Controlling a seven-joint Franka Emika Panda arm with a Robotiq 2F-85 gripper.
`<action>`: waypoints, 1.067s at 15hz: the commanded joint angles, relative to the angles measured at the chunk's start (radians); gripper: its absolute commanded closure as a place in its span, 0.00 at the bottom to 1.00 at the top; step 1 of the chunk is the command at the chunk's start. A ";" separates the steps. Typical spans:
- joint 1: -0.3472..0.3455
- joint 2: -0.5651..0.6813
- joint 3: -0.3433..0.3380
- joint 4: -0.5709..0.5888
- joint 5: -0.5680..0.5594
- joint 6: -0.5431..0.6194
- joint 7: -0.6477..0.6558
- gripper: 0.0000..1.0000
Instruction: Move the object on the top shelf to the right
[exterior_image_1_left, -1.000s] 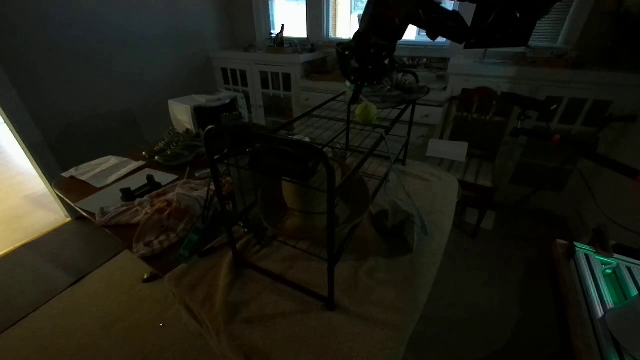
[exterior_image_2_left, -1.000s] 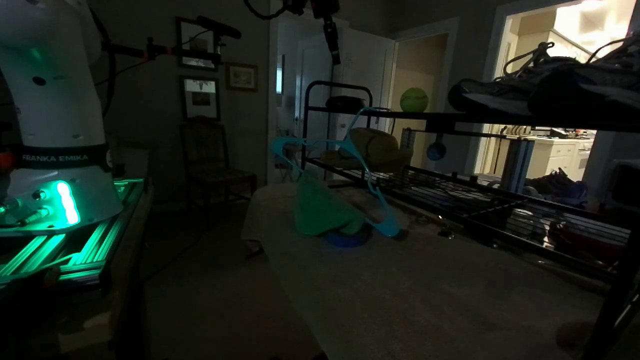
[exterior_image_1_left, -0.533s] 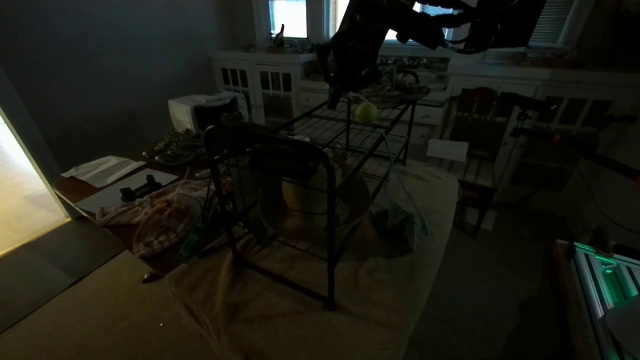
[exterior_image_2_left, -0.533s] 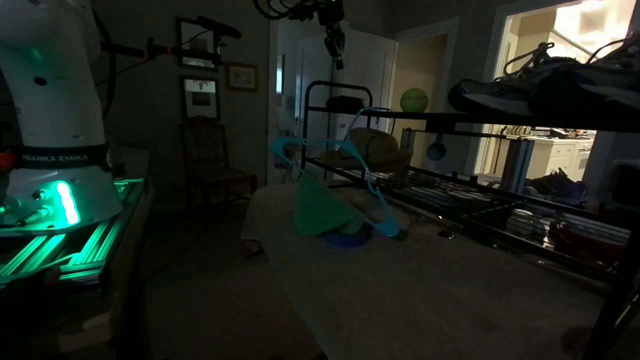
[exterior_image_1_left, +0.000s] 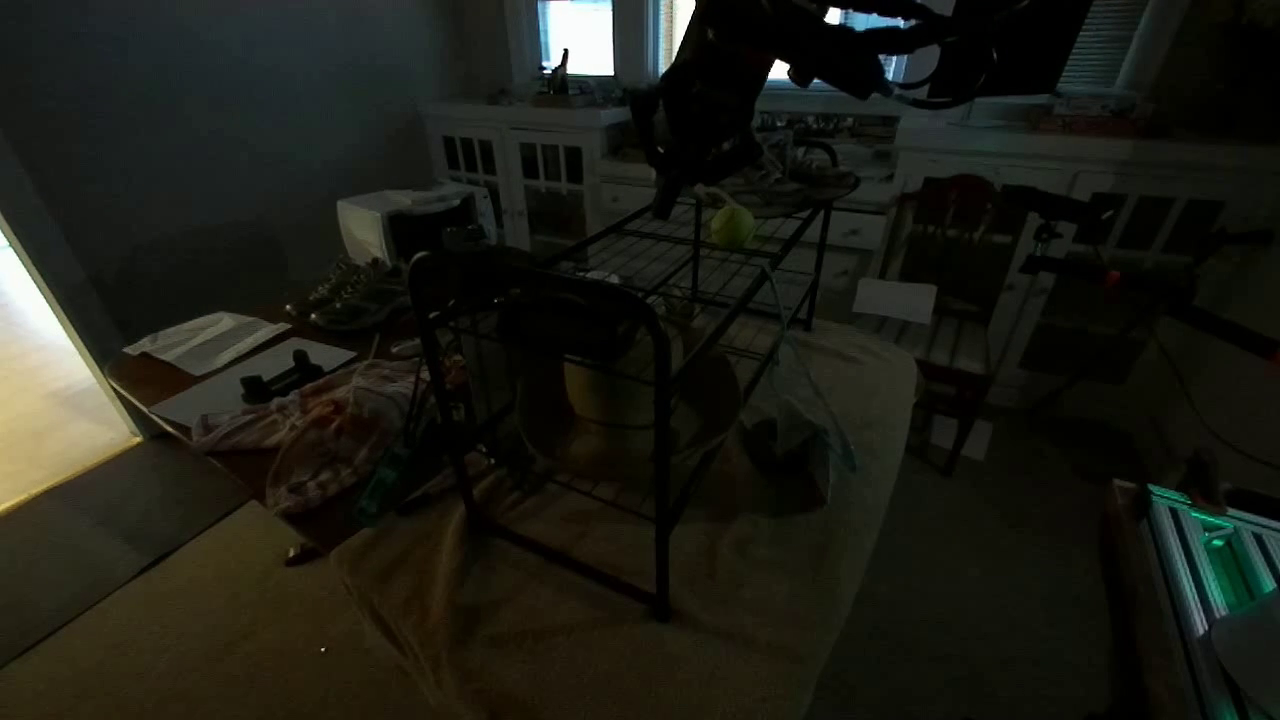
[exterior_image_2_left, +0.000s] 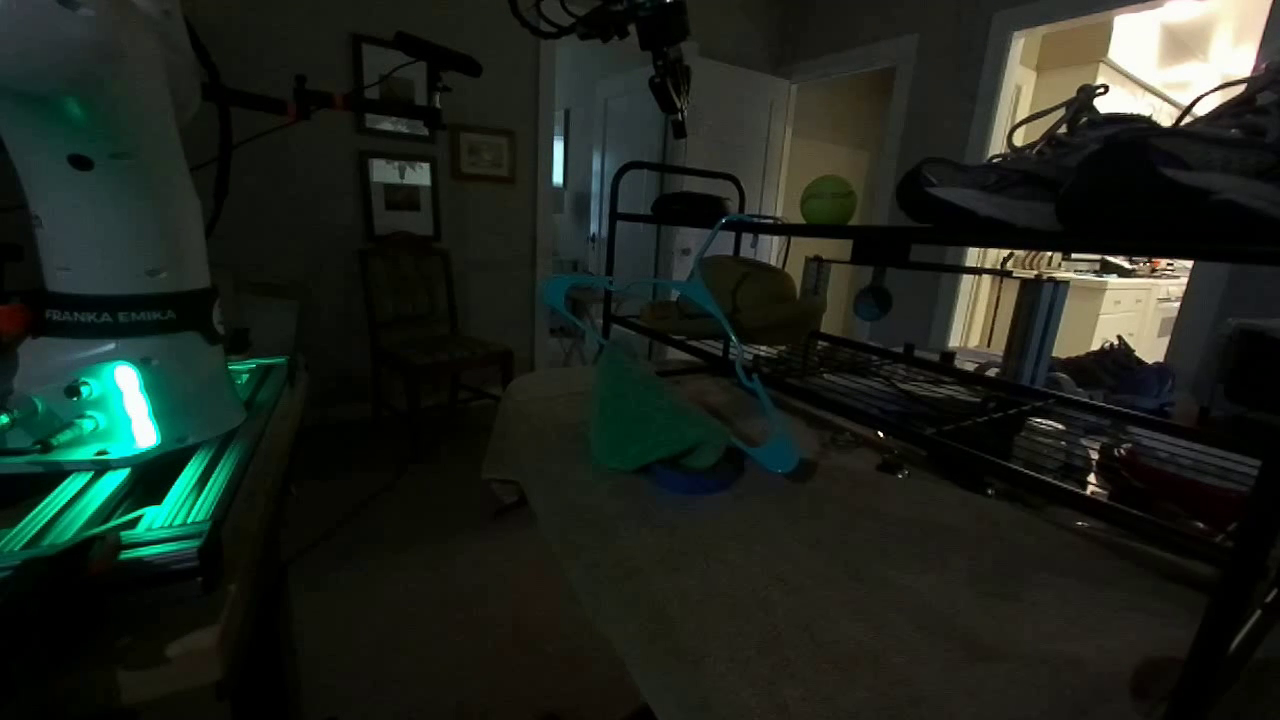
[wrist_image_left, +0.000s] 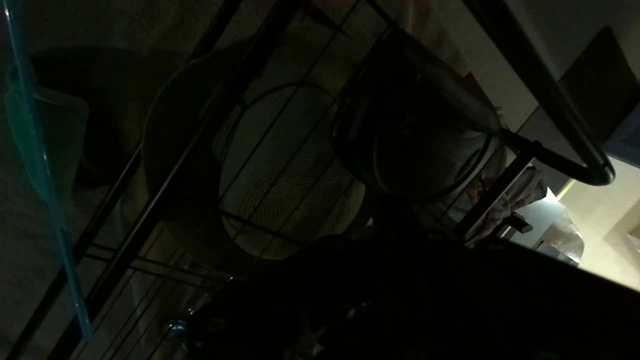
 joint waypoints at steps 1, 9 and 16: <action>0.020 0.025 -0.004 0.018 -0.016 -0.009 0.055 1.00; 0.044 0.102 -0.006 0.061 -0.016 0.009 0.209 1.00; 0.074 0.201 -0.019 0.136 -0.024 0.051 0.359 1.00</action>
